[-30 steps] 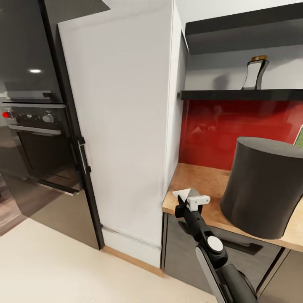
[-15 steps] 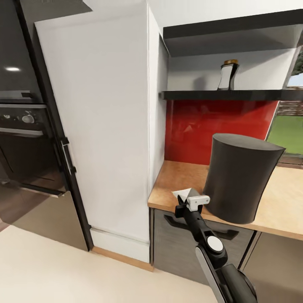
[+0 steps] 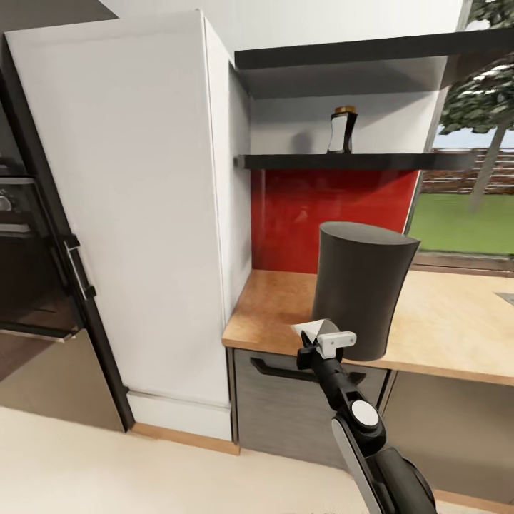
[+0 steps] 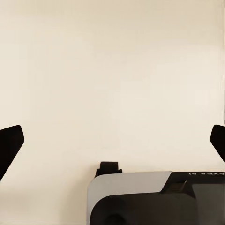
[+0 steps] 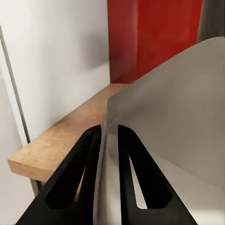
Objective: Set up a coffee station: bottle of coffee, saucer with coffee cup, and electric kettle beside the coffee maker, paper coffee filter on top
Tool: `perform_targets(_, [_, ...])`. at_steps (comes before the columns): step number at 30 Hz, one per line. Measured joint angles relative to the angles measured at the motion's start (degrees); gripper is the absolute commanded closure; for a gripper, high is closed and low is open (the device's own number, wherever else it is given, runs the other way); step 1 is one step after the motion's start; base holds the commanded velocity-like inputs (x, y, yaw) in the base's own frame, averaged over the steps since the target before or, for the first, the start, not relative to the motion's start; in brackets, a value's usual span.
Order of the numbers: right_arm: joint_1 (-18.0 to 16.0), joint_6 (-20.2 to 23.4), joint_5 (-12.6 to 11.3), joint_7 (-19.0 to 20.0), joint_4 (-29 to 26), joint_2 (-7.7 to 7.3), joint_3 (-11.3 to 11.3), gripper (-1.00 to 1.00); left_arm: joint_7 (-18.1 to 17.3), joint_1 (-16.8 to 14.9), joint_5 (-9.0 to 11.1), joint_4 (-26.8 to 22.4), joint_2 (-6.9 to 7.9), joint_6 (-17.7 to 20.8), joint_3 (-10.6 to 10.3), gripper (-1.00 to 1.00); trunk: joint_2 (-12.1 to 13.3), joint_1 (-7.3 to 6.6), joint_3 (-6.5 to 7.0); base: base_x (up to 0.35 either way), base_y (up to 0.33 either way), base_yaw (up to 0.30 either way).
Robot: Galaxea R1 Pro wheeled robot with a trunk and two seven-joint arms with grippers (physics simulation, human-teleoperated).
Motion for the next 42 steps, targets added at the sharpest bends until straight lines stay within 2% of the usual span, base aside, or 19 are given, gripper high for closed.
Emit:
perform_targets(16, [0.0,0.0,0.0,0.0,0.0,0.0,0.0,1.0,0.0,0.0,0.0,-0.01,0.07,0.0,0.03,-1.0,0.0,0.01,0.0,-0.107,-0.09,-0.134])
perform_targets(42, [0.0,0.04,0.0,0.0,0.0,0.0,0.0,1.0,0.0,0.0,0.0,-0.01,0.09,0.0,0.04,-1.0,0.0,0.0,0.0,-0.004,-0.003,-0.273])
